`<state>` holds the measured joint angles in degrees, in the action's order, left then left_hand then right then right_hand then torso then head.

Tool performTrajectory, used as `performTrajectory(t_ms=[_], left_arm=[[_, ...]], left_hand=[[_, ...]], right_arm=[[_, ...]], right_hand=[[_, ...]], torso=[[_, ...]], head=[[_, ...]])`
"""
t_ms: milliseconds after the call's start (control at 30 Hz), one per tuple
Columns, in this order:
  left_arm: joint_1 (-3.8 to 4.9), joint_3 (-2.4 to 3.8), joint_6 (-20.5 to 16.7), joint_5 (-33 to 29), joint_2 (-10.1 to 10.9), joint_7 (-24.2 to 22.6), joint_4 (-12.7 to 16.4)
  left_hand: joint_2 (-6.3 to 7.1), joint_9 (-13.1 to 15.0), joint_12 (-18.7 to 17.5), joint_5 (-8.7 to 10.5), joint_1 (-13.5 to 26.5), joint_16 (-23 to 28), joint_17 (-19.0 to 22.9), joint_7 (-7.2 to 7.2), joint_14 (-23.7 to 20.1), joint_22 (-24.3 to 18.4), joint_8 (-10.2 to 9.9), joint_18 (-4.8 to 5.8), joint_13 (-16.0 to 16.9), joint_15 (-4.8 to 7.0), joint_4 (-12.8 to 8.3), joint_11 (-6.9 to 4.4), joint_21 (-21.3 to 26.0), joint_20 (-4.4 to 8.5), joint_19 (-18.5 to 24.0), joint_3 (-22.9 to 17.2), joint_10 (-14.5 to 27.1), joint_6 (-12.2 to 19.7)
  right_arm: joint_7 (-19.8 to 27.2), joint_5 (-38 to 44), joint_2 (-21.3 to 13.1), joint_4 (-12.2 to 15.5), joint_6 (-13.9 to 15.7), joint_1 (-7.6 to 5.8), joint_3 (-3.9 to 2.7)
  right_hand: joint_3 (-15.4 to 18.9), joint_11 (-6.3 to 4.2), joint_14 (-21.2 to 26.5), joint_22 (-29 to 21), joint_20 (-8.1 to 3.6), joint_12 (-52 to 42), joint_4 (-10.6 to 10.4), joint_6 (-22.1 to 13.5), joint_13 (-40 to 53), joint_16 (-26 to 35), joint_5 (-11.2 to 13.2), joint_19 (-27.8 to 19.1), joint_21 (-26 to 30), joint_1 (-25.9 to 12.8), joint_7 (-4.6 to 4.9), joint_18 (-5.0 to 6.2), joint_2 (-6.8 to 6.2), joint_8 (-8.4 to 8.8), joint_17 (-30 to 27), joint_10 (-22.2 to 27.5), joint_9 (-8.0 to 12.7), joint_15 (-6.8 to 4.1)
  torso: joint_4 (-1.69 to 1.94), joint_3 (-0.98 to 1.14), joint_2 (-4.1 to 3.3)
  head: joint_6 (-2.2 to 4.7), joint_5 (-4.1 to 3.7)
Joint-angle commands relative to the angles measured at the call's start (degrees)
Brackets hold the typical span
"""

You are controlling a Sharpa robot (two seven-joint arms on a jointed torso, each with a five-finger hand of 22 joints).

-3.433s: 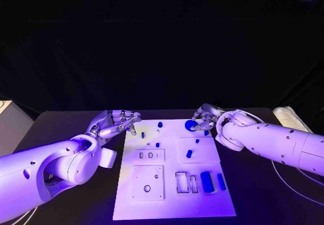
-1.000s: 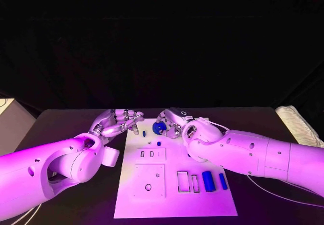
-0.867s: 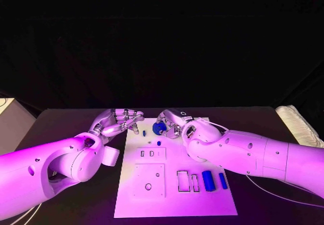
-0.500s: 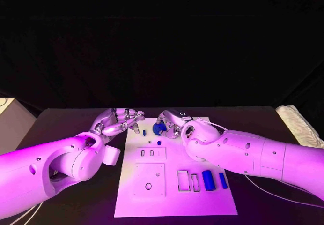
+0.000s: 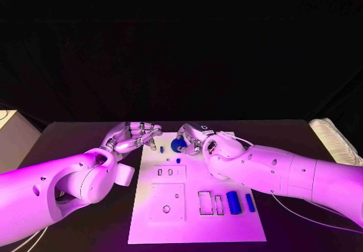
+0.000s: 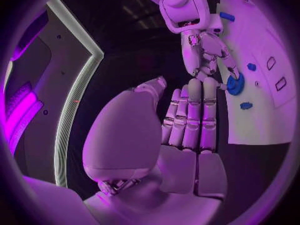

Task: Assemble the parts on the task board

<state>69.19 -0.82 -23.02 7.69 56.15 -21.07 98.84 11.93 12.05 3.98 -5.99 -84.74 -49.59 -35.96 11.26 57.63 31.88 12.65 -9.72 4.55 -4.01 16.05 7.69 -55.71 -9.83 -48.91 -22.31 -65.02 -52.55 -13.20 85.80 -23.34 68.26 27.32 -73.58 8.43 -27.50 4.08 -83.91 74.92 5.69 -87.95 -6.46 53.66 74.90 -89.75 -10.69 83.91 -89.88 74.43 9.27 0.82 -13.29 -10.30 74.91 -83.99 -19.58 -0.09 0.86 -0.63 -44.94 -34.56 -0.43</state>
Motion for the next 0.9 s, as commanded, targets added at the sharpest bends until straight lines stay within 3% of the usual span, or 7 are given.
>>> performTrajectory(t_ms=[33,133,300,667,800,900], left_arm=[[0.07,0.05,1.0,-0.1,0.0,-0.1,0.1],[0.08,0.05,1.0,0.0,0.0,-0.1,0.1],[0.08,0.05,0.9,0.0,0.0,0.0,0.1],[0.08,0.05,0.9,0.0,0.1,0.1,0.1],[0.08,0.05,0.9,0.0,0.2,0.1,0.1],[0.08,0.04,0.9,0.0,0.3,0.1,0.0]], left_hand=[[-0.27,0.0,0.3,0.37,0.5,-0.2,0.1,0.13,-0.3,0.1,0.2,-0.73,0.1,-0.03,0.0,0.12,-0.2,0.01,0.3,-0.2,0.1,0.2],[-0.27,0.0,0.3,0.37,0.5,-0.2,0.1,0.13,-0.3,0.1,0.2,-0.73,0.1,-0.03,0.0,0.12,-0.2,0.01,0.3,-0.2,0.1,0.2],[-0.27,0.0,0.3,0.37,0.5,-0.2,0.1,0.13,-0.3,0.1,0.2,-0.73,0.1,-0.03,0.0,0.12,-0.2,0.01,0.3,-0.2,0.1,0.2],[-0.26,0.1,0.2,0.38,0.5,-0.2,0.1,0.14,-0.3,0.1,0.2,-0.73,0.1,-0.04,0.0,0.13,-0.2,0.00,0.4,-0.2,0.1,0.3],[-0.27,0.1,0.2,0.38,0.6,-0.2,0.1,0.16,-0.4,0.1,0.2,-0.73,0.1,-0.05,0.0,0.14,-0.3,0.00,0.4,-0.2,0.1,0.3],[-0.27,0.1,0.2,0.38,0.6,-0.2,0.1,0.16,-0.4,0.1,0.2,-0.73,0.1,-0.05,0.0,0.14,-0.3,0.00,0.4,-0.2,0.1,0.3]], right_arm=[[1.5,-3.0,0.1,-0.9,-2.6,0.32,0.17],[2.3,-4.4,0.1,-1.2,-3.4,0.32,0.17],[2.9,-5.4,-0.1,-1.2,-4.1,0.32,0.18],[2.5,-6.0,-1.2,-0.6,-4.5,0.32,0.23],[1.9,-5.8,-2.1,0.1,-3.1,0.31,0.24],[1.9,-5.7,-3.4,1.1,-0.6,0.28,0.24]], right_hand=[[1.9,0.63,-6.1,15.1,0.67,-0.1,-1.7,-1.0,13.1,-0.2,0.1,6.1,-0.1,-2.5,0.20,-0.82,-0.47,0.81,15.1,-4.0,0.7,0.61],[4.1,0.71,-6.1,15.1,0.85,0.0,-2.8,-1.3,13.1,-0.2,0.0,6.1,-0.1,-4.2,0.23,-0.82,-0.63,1.08,15.1,-4.0,0.9,0.71],[8.6,0.63,-6.1,15.1,0.88,-0.4,-5.4,-0.9,13.4,-0.2,-0.1,6.1,-0.1,-6.1,0.11,-0.82,0.51,1.00,15.1,-4.3,0.9,0.71],[9.7,0.38,-6.1,15.1,0.74,-0.9,-7.2,0.0,13.9,-0.2,-0.1,6.1,-0.1,-6.7,-0.22,-0.82,2.37,0.55,15.1,-4.8,0.8,0.50],[9.7,0.35,-6.1,15.1,0.73,-0.9,-7.2,0.0,13.9,-0.2,-0.1,6.1,-0.1,-6.7,-0.25,-0.82,2.47,0.52,15.1,-4.8,0.8,0.48],[9.7,0.33,-6.1,15.1,0.71,-0.9,-7.3,0.1,13.9,-0.2,-0.1,6.1,-0.1,-6.7,-0.27,-0.82,2.58,0.49,15.1,-4.8,0.7,0.46]], torso=[[-0.04,-0.03,0.01],[-0.02,0.00,0.00],[-0.02,0.05,-0.02],[-0.05,0.06,-0.03],[-0.12,0.12,0.02],[-0.27,0.13,0.05]], head=[[-0.01,-0.01],[0.00,-0.01],[0.03,0.04],[0.07,0.15],[0.03,0.24],[0.07,0.29]])
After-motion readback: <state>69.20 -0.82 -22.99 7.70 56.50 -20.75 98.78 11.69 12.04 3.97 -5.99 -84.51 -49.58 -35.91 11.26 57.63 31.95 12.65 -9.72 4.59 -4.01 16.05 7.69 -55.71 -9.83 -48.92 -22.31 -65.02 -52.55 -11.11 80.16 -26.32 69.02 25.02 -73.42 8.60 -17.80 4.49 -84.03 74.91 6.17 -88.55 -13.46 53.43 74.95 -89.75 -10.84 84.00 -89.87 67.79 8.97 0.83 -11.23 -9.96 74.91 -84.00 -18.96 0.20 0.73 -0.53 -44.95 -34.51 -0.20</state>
